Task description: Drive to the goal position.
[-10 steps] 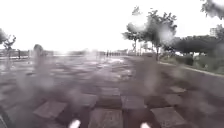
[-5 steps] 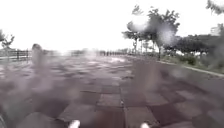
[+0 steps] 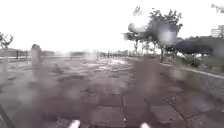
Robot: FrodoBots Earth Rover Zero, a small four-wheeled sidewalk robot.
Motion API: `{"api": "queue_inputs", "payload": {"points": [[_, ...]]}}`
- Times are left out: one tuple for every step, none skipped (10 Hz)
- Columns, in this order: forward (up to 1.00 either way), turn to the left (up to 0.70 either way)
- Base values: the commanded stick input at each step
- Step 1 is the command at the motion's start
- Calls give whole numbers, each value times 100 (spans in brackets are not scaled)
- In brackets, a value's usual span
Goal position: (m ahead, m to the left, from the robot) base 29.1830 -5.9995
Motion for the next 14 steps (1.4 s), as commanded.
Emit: {"api": "queue_inputs", "payload": {"points": [[70, 0], [70, 0], [70, 0], [70, 0], [70, 0], [70, 0], [70, 0], [70, 0], [70, 0], [70, 0], [70, 0], [70, 0], [70, 0], [70, 0]]}}
